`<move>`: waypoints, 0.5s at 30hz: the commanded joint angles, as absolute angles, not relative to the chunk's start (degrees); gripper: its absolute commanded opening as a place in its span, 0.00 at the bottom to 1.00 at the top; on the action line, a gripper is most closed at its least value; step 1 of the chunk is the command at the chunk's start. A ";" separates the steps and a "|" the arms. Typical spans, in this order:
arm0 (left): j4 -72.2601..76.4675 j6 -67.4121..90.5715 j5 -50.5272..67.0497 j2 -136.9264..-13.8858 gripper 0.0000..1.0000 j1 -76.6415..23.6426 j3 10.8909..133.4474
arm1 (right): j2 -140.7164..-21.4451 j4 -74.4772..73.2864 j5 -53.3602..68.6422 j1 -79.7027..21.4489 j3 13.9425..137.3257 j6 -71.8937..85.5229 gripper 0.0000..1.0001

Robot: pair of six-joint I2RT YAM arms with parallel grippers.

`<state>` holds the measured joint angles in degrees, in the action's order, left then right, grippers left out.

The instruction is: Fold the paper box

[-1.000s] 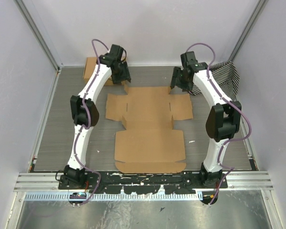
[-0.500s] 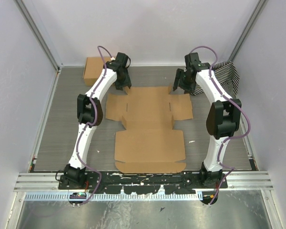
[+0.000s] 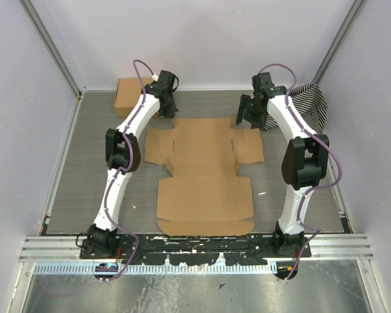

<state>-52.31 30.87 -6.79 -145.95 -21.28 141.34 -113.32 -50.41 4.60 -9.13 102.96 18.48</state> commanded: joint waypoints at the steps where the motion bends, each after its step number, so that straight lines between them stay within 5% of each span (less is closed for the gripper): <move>1: -47.96 27.61 -8.69 -139.06 0.00 -21.29 135.95 | -111.58 -49.91 5.65 -8.75 105.32 17.89 0.66; 15: -10.94 15.46 -4.69 -106.76 0.00 -23.65 94.88 | -106.25 -51.68 8.25 -8.79 109.91 13.87 0.66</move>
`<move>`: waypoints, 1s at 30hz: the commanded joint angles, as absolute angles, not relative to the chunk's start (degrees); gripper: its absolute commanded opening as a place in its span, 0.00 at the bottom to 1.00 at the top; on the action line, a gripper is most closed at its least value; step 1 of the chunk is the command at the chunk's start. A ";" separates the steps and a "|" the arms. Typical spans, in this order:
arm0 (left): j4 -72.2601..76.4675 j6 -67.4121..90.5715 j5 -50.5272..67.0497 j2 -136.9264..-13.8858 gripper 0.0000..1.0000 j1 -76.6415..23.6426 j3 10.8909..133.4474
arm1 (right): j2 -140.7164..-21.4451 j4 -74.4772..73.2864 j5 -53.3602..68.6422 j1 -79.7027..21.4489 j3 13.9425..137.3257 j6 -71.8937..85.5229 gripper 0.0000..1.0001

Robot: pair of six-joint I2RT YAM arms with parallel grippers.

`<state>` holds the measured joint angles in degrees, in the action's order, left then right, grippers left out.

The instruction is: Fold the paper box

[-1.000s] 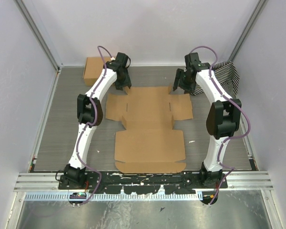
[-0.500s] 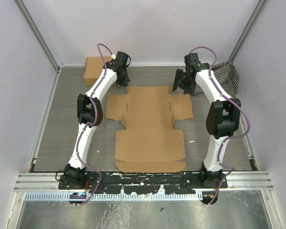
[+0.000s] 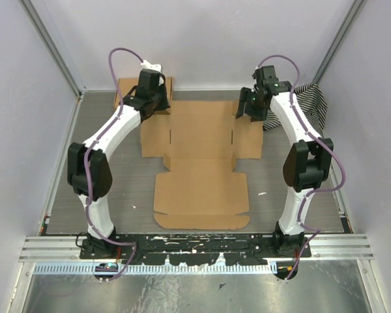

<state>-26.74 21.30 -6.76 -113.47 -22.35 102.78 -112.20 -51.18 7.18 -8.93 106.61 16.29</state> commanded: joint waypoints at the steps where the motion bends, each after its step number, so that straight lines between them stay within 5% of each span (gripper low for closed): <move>1: -7.62 14.72 -4.50 -104.43 0.00 -23.86 92.09 | -105.61 -51.88 8.30 -8.79 110.21 13.48 0.66; 17: 27.00 9.47 -1.13 -88.42 0.00 -24.84 62.09 | -100.50 -58.15 10.04 -8.77 114.66 12.02 0.65; 30: 43.46 -0.36 4.81 -82.56 0.00 -26.66 50.31 | -101.72 -60.45 11.25 -8.79 115.95 12.25 0.59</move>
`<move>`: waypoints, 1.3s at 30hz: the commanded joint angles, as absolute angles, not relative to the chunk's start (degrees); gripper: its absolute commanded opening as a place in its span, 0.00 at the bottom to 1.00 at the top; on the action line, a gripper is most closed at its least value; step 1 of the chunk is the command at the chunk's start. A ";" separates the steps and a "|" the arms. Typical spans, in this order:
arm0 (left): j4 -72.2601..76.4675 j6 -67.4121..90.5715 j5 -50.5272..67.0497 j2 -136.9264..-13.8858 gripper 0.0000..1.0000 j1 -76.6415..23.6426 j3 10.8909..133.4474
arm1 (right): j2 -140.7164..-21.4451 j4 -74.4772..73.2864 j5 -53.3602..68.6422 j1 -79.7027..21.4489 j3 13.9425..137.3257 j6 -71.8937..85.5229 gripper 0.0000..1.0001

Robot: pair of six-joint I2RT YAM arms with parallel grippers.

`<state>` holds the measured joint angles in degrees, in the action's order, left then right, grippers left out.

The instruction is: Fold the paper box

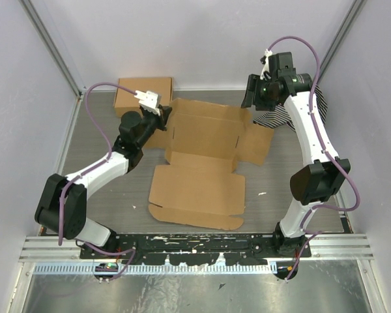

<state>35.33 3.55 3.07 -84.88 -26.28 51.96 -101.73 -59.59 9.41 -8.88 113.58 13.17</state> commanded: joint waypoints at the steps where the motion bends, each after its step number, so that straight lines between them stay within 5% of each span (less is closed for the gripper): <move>1: 43.57 -0.57 4.74 -82.42 0.00 -26.63 50.15 | -101.81 -60.72 11.39 -8.79 115.81 12.24 0.57; 11: 44.84 -1.05 5.28 -82.16 0.00 -26.82 49.65 | -101.67 -62.33 11.60 -8.79 112.00 11.72 0.34; 20: 45.10 -0.99 6.27 -81.85 0.00 -27.07 49.62 | -102.78 -62.89 11.09 -8.75 110.83 11.52 0.29; 30: 43.87 0.05 4.17 -80.89 0.00 -27.25 49.61 | -103.93 -62.43 8.77 -9.04 109.45 11.94 0.01; 35: 30.48 3.25 -0.24 -79.01 0.41 -27.18 53.78 | -98.65 -52.28 4.40 -10.38 101.56 12.22 0.01; 39: 18.88 4.74 -1.07 -76.76 0.54 -27.16 58.39 | -92.57 -39.31 2.03 -10.78 91.96 15.18 0.01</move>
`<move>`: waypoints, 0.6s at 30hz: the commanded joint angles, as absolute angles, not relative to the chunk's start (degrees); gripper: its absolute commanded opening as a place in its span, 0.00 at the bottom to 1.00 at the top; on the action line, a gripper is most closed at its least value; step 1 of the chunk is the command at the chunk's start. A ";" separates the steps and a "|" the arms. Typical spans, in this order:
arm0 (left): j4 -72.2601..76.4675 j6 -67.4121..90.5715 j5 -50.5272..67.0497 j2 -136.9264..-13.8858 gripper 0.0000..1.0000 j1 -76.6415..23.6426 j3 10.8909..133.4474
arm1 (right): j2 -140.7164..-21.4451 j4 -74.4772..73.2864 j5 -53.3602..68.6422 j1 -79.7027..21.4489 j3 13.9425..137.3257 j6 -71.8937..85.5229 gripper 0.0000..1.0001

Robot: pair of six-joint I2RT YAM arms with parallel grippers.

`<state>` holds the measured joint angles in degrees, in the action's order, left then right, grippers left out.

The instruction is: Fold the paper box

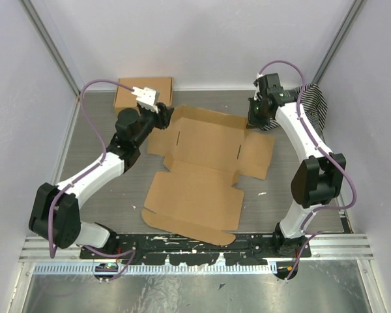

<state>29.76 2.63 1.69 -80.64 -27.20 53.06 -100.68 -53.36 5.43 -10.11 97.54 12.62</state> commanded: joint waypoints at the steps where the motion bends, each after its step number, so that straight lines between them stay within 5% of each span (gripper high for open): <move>1: 16.78 4.87 -1.82 -76.16 0.56 -27.20 59.17 | -91.44 -36.66 1.32 -10.97 89.93 15.92 0.01; 9: -3.57 5.16 -2.22 -76.07 0.70 -27.09 70.55 | -84.10 -14.55 -9.86 -17.68 78.50 14.96 0.01; 18: -20.62 5.39 -4.62 -84.89 0.58 -27.07 81.61 | -82.41 -1.08 -17.76 -21.20 70.28 13.95 0.01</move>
